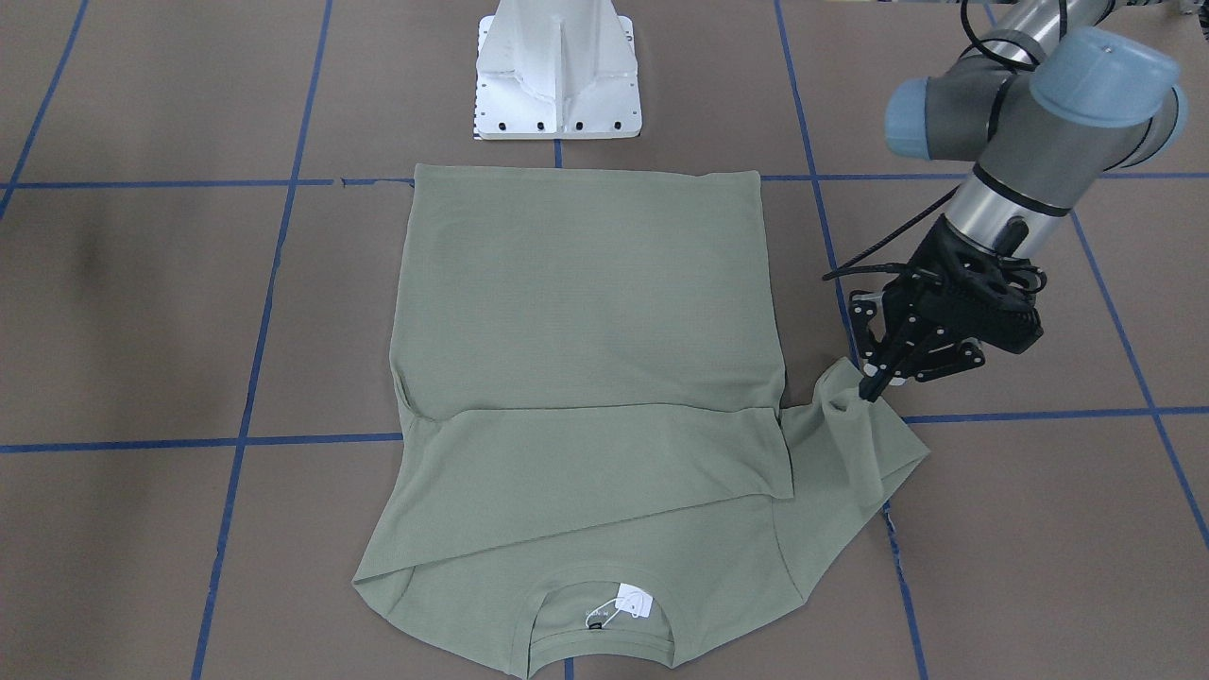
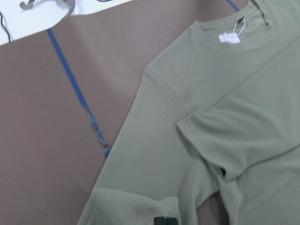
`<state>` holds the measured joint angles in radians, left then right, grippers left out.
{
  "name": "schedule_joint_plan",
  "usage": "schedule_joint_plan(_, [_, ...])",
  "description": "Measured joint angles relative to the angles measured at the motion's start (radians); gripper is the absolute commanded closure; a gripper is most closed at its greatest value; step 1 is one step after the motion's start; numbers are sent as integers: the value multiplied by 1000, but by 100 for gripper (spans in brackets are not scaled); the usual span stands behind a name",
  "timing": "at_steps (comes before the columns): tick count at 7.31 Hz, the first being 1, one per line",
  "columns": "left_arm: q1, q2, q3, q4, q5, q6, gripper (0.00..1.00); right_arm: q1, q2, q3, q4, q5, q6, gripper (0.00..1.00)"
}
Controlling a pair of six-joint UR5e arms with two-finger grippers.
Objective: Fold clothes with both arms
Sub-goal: 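Fold the other sleeve across the shirt body with the left gripper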
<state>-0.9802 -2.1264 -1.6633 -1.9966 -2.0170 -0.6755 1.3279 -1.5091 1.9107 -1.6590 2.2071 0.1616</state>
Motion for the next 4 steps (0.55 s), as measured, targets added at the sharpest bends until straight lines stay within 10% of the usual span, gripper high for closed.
schedule_joint_plan(4, [162,-429,354,-2,172,-296,100,20,-10,-5,-4,-3,-27,0])
